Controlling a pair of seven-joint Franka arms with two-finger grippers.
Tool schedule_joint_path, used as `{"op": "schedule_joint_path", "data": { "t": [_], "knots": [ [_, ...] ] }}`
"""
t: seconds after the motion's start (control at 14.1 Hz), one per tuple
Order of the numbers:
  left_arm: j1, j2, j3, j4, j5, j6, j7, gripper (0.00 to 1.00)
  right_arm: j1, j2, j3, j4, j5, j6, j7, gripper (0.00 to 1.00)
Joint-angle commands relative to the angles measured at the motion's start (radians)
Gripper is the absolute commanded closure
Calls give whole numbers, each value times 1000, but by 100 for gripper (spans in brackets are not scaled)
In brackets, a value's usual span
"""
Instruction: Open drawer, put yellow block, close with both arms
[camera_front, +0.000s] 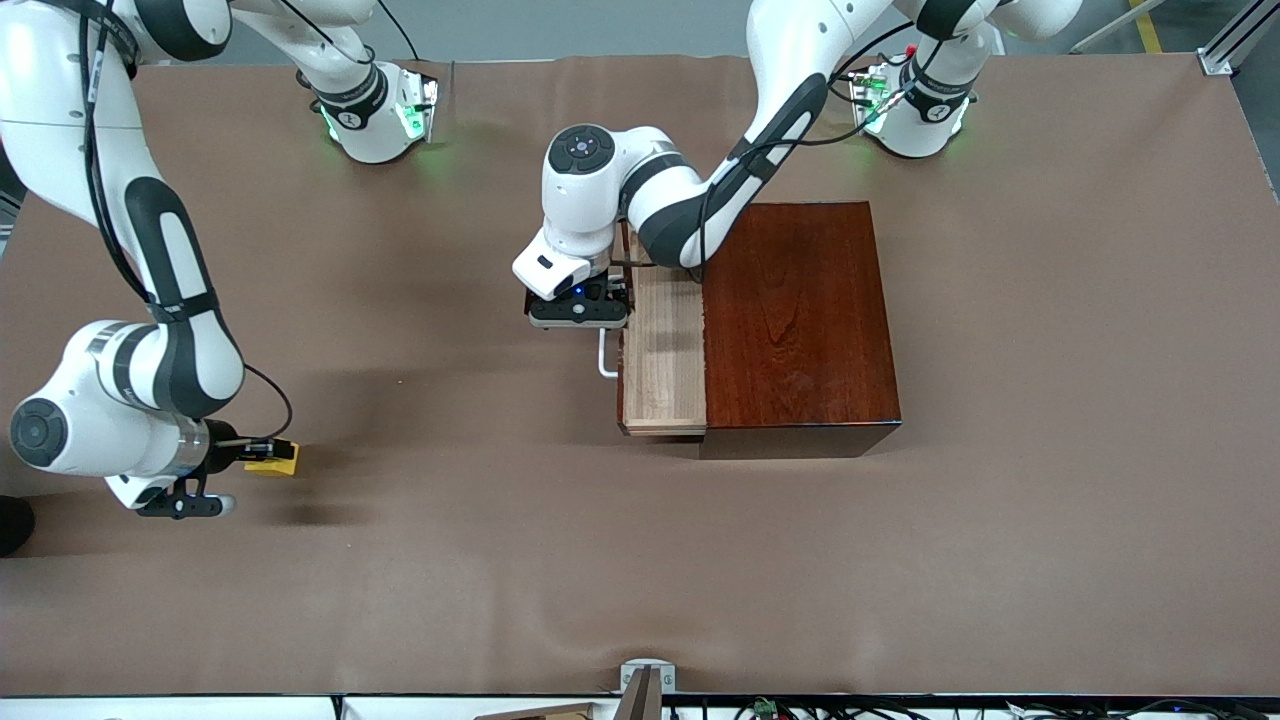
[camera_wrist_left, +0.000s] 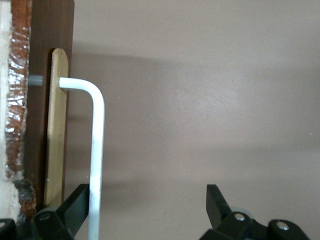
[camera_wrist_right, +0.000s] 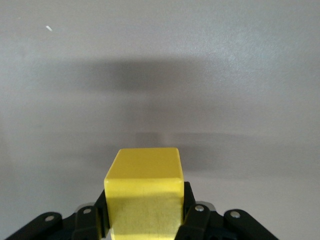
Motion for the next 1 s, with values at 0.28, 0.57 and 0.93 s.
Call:
{"op": "schedule_joint_path", "data": {
  "t": [0.28, 0.57, 0.93],
  "knots": [
    [-13, 64, -33, 106, -76, 32, -25, 0, -20, -23, 9, 100, -12, -141, -260, 100],
    [-14, 47, -27, 120, -101, -31, -22, 0, -31, -23, 9, 130, -10, -141, -484, 100],
    [-13, 26, -19, 120, -98, -139, -22, 0, -29, -40, 14, 146, -9, -143, -684, 100]
  ]
}}
